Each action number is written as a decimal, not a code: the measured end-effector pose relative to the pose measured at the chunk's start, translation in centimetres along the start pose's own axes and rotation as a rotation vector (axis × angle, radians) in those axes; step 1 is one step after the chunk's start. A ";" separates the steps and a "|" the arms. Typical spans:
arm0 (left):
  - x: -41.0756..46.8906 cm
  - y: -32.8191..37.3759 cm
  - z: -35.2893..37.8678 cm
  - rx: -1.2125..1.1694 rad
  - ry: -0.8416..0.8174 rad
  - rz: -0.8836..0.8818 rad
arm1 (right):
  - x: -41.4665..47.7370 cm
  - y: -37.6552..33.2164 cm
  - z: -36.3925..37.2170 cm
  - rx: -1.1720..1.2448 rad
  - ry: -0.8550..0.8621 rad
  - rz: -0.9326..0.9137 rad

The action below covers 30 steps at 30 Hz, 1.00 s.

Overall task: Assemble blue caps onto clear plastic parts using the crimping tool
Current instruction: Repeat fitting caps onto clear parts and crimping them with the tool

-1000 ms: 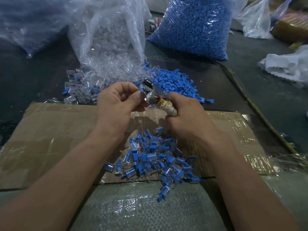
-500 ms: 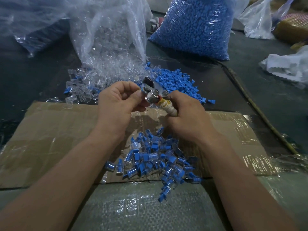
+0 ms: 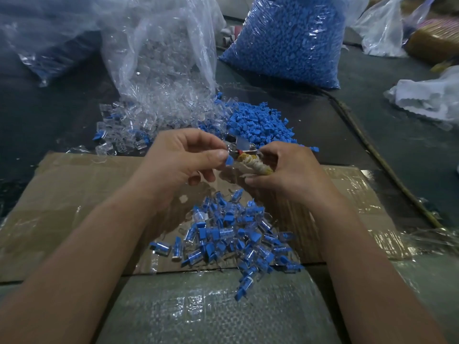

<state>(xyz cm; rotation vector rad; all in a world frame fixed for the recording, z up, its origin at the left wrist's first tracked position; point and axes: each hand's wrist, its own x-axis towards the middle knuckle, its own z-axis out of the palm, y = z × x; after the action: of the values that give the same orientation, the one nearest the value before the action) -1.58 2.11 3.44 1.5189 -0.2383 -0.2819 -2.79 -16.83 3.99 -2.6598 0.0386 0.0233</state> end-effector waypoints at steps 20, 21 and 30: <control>-0.3 -0.1 0.7 0.311 -0.327 -0.049 | 0.0 0.3 -0.3 -0.091 -0.204 -0.085; -0.3 -0.1 0.7 0.330 -0.332 -0.042 | 0.0 0.5 -0.4 -0.099 -0.224 -0.087; 0.9 -1.4 0.4 0.468 0.183 0.141 | 0.5 1.5 -0.7 -0.050 -0.203 -0.069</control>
<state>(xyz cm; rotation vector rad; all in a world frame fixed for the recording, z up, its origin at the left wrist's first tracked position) -0.94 1.38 2.07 1.9670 -0.2774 0.0321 -2.38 -18.47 3.87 -2.6932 -0.1211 0.2744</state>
